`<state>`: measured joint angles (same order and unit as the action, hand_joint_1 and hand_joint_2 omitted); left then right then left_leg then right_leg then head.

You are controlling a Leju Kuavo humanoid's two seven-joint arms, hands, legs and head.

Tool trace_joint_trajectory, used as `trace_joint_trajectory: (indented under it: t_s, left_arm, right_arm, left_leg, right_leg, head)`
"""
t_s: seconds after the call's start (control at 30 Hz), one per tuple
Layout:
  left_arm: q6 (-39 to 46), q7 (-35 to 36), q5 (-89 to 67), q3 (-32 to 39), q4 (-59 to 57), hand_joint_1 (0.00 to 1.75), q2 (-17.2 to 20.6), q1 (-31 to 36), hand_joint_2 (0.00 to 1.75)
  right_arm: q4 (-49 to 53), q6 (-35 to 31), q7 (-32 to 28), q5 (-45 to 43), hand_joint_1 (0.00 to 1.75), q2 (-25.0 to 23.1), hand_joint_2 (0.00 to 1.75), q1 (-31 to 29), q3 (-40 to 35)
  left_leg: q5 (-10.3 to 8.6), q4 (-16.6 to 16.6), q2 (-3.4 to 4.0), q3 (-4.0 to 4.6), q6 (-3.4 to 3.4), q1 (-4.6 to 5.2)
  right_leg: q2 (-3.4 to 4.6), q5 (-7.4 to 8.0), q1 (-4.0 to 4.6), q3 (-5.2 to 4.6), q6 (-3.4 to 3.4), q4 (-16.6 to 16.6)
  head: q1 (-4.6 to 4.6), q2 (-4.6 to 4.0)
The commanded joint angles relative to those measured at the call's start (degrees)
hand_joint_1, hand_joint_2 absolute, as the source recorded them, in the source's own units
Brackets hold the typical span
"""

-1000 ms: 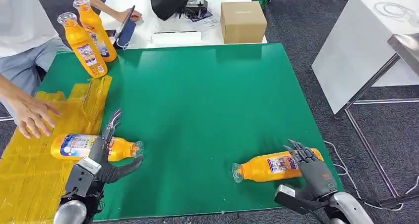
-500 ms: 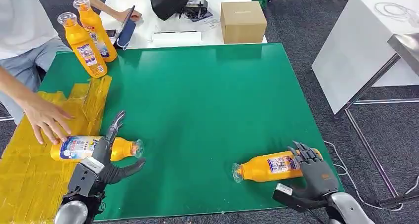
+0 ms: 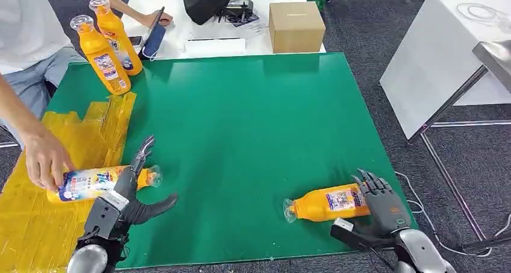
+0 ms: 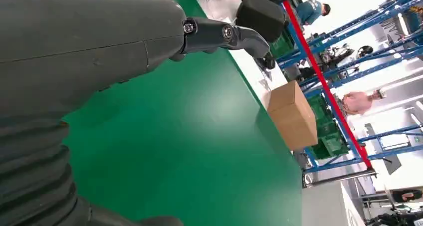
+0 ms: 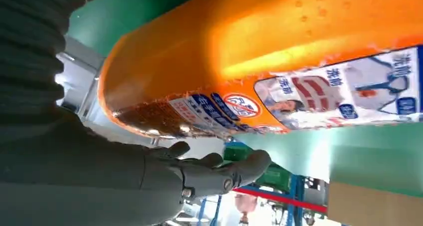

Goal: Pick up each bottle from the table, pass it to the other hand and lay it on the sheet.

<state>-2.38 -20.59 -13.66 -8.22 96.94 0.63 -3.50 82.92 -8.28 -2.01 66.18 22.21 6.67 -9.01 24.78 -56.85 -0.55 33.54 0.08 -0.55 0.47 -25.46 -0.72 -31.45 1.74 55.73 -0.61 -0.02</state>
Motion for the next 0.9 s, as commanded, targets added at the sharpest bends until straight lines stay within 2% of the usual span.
trace_joint_trajectory:
  t_s: [0.03, 0.07, 0.1, 0.4, 0.43, 0.47, 0.53, 0.57, 0.63, 0.7, 0.83, 0.9]
  left_arm:
    - [-0.5, 0.86, 0.0, -1.04, -4.07, 0.0, -0.24, 1.81, 1.75]
    - [-0.54, 0.91, 0.02, -1.11, -4.18, 0.0, -0.25, 1.85, 1.75]
    - [-0.54, 0.91, 0.02, -1.11, -4.18, 0.0, -0.25, 1.85, 1.75]
    - [-0.54, 0.91, 0.02, -1.11, -4.18, 0.0, -0.25, 1.85, 1.75]
    - [-0.54, 0.91, 0.02, -1.11, -4.18, 0.0, -0.25, 1.85, 1.75]
    - [-0.59, 1.03, 0.05, -1.13, -4.23, 0.0, -0.22, 1.83, 1.75]
    - [-0.63, 1.12, 0.09, -1.16, -4.34, 0.0, -0.23, 1.76, 1.75]
    - [-0.63, 1.12, 0.09, -1.16, -4.48, 0.0, -0.21, 1.65, 1.75]
    - [-0.63, 1.14, 0.14, -1.14, -4.51, 0.0, -0.24, 1.68, 1.75]
    - [-0.54, 1.15, 0.06, -1.17, -4.26, 0.0, -0.23, 1.48, 1.75]
    - [-0.47, 1.13, -0.06, -1.37, -3.74, 0.0, -0.17, 0.93, 1.75]
    - [-0.51, 1.21, -0.21, -1.49, -3.7, 0.0, -0.13, 0.84, 1.75]
  right_arm:
    - [-11.89, 1.66, 1.43, 1.18, 1.17, -2.29, 1.75, -4.93, -4.3]
    - [-12.6, 1.75, 1.48, 1.18, 1.34, -2.42, 1.75, -5.3, -4.54]
    - [-12.6, 1.75, 1.48, 1.18, 1.36, -2.42, 1.75, -5.3, -4.54]
    - [-12.6, 1.75, 1.48, 1.18, 1.36, -2.42, 1.75, -5.3, -4.54]
    - [-12.6, 1.75, 1.48, 1.18, 1.43, -2.42, 1.75, -5.3, -4.54]
    - [-12.72, 1.78, 1.49, 1.19, 1.61, -2.42, 1.75, -5.41, -4.69]
    - [-13.05, 1.86, 1.49, 1.2, 1.66, -2.57, 1.75, -5.6, -4.94]
    - [-13.34, 1.89, 1.49, 1.2, 1.66, -2.71, 1.75, -5.7, -5.09]
    - [-13.62, 1.94, 1.49, 1.21, 1.54, -2.69, 1.75, -5.85, -5.2]
    - [-13.73, 1.52, 1.5, 0.96, 1.57, -2.68, 1.75, -6.05, -5.28]
    - [-12.69, 0.36, 1.94, 0.65, 1.5, -3.05, 1.75, -5.84, -4.48]
    - [-11.48, -2.27, 1.45, 0.02, 1.75, -3.83, 1.75, -5.44, -3.51]
  left_leg:
    - [0.01, 0.12, 0.05, -0.29, 0.0, -0.07]
    - [0.02, 0.12, 0.05, -0.33, 0.0, -0.07]
    - [0.0, 0.11, 0.03, -0.28, 0.0, -0.05]
    - [0.0, 0.08, -0.02, -0.41, 0.0, -0.03]
    - [0.01, 0.11, -0.05, -0.48, 0.0, -0.06]
    - [0.02, 0.12, -0.05, -0.53, 0.01, -0.07]
    - [0.03, 0.13, -0.09, -0.56, 0.01, -0.08]
    - [0.05, 0.14, -0.05, -0.63, 0.01, -0.08]
    - [0.05, 0.15, -0.06, -0.65, 0.01, -0.09]
    - [0.0, 0.09, -0.02, -0.53, 0.0, -0.06]
    - [0.01, 0.1, 0.01, -0.57, 0.01, -0.07]
    - [0.02, 0.11, -0.01, -0.6, 0.01, -0.08]
  right_leg:
    - [-0.02, 0.02, 0.08, 0.33, -0.06, -0.2]
    - [-0.03, 0.02, 0.09, 0.36, -0.07, -0.21]
    - [-0.04, 0.03, 0.07, 0.3, -0.05, -0.17]
    - [-0.09, 0.0, 0.04, 0.43, -0.04, -0.13]
    - [-0.16, -0.02, 0.08, 0.54, -0.07, -0.19]
    - [-0.18, -0.03, 0.1, 0.6, -0.08, -0.22]
    - [-0.21, -0.04, 0.1, 0.66, -0.09, -0.24]
    - [-0.18, -0.05, 0.12, 0.71, -0.11, -0.26]
    - [-0.2, -0.04, 0.12, 0.75, -0.11, -0.28]
    - [-0.12, -0.01, 0.08, 0.56, -0.06, -0.17]
    - [-0.11, 0.0, 0.09, 0.6, -0.07, -0.18]
    - [-0.15, -0.01, 0.11, 0.66, -0.09, -0.21]
  head:
    - [0.0, 0.0]
    - [0.02, 0.0]
    - [0.0, 0.0]
    - [0.02, 0.0]
    - [0.02, 0.0]
    - [0.02, 0.0]
    - [0.02, 0.0]
    - [0.02, 0.0]
    - [0.02, 0.0]
    - [0.02, 0.0]
    - [0.02, 0.0]
    - [0.02, 0.0]
